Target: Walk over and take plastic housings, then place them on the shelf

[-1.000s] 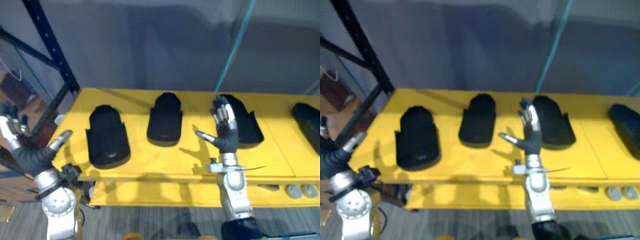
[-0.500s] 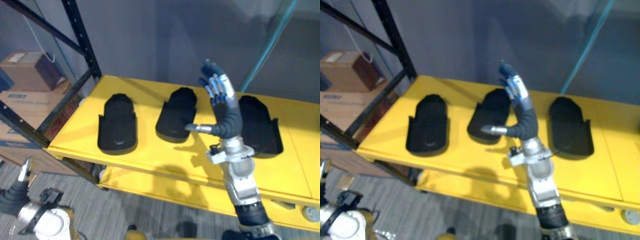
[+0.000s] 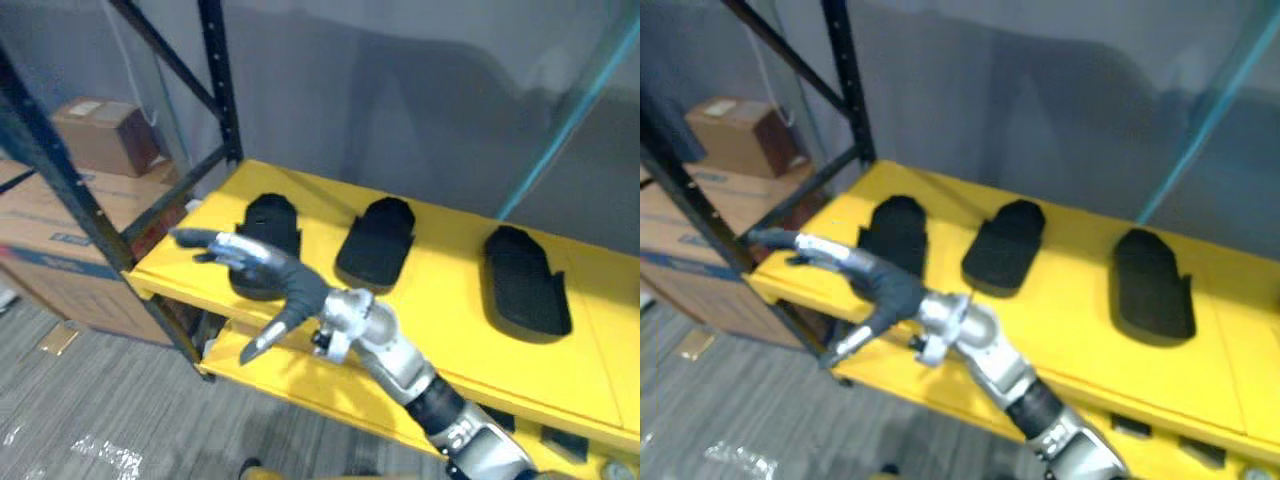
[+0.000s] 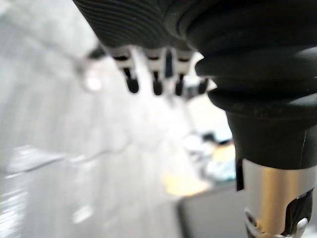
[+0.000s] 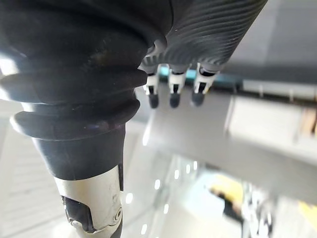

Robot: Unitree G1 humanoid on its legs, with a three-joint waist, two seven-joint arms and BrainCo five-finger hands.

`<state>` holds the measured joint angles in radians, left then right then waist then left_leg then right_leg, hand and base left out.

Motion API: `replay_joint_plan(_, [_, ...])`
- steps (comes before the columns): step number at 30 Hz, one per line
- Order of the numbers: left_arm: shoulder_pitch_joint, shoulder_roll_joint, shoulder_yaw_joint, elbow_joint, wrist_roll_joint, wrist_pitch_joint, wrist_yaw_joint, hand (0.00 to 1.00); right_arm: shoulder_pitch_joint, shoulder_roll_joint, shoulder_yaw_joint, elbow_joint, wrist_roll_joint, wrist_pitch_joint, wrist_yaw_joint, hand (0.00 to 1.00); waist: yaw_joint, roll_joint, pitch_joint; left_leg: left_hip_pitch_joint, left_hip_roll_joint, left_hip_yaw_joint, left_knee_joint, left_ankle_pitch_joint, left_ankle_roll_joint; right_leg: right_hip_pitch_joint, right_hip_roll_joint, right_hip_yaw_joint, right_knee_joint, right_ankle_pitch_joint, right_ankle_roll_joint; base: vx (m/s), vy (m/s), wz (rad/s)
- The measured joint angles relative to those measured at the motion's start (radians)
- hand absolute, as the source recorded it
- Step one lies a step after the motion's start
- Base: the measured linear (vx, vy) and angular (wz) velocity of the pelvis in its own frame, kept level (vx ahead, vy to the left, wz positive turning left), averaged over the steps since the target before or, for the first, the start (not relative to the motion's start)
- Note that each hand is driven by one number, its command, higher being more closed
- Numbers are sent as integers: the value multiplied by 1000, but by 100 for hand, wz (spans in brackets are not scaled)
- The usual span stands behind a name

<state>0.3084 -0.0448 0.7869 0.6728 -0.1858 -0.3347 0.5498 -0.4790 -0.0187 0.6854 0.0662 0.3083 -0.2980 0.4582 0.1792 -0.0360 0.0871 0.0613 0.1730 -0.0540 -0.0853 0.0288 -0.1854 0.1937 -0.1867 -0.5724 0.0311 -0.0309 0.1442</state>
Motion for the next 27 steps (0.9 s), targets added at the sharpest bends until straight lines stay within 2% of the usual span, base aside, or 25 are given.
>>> replay_joint_plan(1, [6, -4, -28, 13, 2, 23, -48, 0, -1, 2, 8, 15, 0, 14, 0, 0, 2, 2, -1, -6, 0, -7, 0, 3, 0, -1, 1, -4, 2, -1, 0, -4, -37, 40])
replay_joint_plan(3, [6, -1, -182, 90, 18, 99, -225, 0, -5, 2, 37, 92, -10, 59, -1, 0, 6, 8, 1, -26, -1, -22, 1, 15, 0, -13, 0, -6, 14, -9, -3, -8, -29, 21])
replay_joint_plan(6, [-7, -4, -348, 150, 30, 138, -367, 0, -8, 3, 56, 228, -83, 70, -1, 0, 10, 23, 10, -28, -1, -22, 1, 19, 0, -20, -3, -3, 29, -13, -5, -5, -7, 1])
replay_joint_plan(10, [-11, 9, -459, 162, -8, 142, -437, 0, -31, 5, 89, 324, -227, 79, 12, 0, 11, 41, 23, -28, 6, -18, 1, 20, 1, -36, -8, 2, 73, -43, -9, 0, 0, 0])
replay_joint_plan(13, [-11, 22, -508, 173, -13, 145, -451, 0, -91, 9, 92, 370, -307, 91, 18, 0, 15, 55, 41, -27, 12, -11, 1, 18, 13, -43, -11, 1, 101, -57, -3, -9, -13, 2])
replay_joint_plan(16, [-14, 40, -535, 173, -12, 177, -473, 0, -176, 9, 81, 417, -375, 115, -20, 0, 23, 57, 71, -27, 14, 9, 2, 23, 24, -56, -22, 1, 135, -73, -4, 0, 0, 0])
replay_joint_plan(21, [-12, 76, -563, 197, -14, 224, -523, 0, -253, -7, -15, 469, -402, 123, -78, 0, 29, 43, 96, -29, 9, 36, 6, 36, 25, -56, -31, 1, 147, -87, -1, 21, -12, 8])
replay_joint_plan(27, [-12, 85, -574, 214, -50, 272, -560, 0, -303, -42, -93, 466, -404, 123, -117, 0, 28, 41, 97, -28, 10, 63, 25, 39, 21, -52, -30, 3, 146, -88, -2, 0, 0, 0])
